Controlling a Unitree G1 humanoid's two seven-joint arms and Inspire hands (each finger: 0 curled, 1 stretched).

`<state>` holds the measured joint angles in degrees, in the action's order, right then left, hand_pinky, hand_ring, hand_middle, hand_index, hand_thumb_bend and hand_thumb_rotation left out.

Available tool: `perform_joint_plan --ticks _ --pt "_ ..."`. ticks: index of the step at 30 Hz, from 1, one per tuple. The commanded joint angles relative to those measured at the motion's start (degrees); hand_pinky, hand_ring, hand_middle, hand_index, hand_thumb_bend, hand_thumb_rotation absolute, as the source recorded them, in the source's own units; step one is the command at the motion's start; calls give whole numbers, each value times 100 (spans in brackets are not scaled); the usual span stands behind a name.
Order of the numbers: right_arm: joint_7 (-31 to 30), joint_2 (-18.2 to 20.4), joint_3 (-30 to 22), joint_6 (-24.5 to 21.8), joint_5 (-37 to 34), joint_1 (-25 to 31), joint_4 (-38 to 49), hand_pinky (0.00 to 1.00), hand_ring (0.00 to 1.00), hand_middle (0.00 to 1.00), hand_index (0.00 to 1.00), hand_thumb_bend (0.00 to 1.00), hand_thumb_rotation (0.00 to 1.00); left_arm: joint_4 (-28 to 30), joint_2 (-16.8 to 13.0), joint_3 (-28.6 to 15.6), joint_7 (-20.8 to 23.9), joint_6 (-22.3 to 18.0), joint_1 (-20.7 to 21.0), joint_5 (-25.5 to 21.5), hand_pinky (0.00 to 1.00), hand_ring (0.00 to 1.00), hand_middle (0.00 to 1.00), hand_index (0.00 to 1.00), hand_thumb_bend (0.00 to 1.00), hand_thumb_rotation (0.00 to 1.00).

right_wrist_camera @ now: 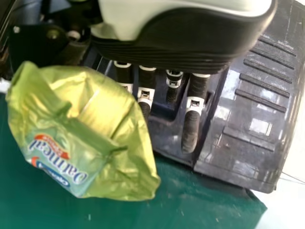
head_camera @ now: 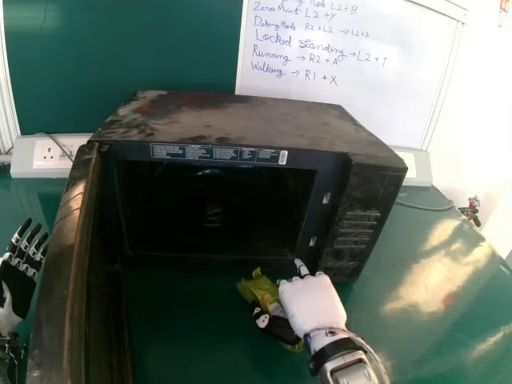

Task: Put biscuit inside oven

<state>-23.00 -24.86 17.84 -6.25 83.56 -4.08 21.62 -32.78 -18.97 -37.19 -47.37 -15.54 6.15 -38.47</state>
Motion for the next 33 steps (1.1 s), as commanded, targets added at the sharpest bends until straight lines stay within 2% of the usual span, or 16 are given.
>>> perform_joint_plan --ticks 1,11,22,29,33 --pt "49 35 -73 -22 -56 -184 88 37 41 48 49 53 0 -191 267 43 17 -54 -141 -25 0 65 73 91 6 0" --pt "138 -36 -86 77 -38 -439 141 35 39 48 49 53 0 -110 299 59 63 -49 -178 -10 0 64 73 92 3 0" --pt "-43 156 -114 18 -216 -736 217 38 40 48 49 53 0 -125 304 71 82 -50 -170 -11 0 64 73 90 2 0" --pt "128 160 -59 169 -298 -915 141 40 43 48 49 53 0 -97 312 82 76 -47 -179 -14 0 65 73 90 1 0" --pt "175 201 -14 194 -294 -1051 43 39 42 48 49 53 0 -87 318 76 64 9 -184 -51 0 64 73 90 1 0"
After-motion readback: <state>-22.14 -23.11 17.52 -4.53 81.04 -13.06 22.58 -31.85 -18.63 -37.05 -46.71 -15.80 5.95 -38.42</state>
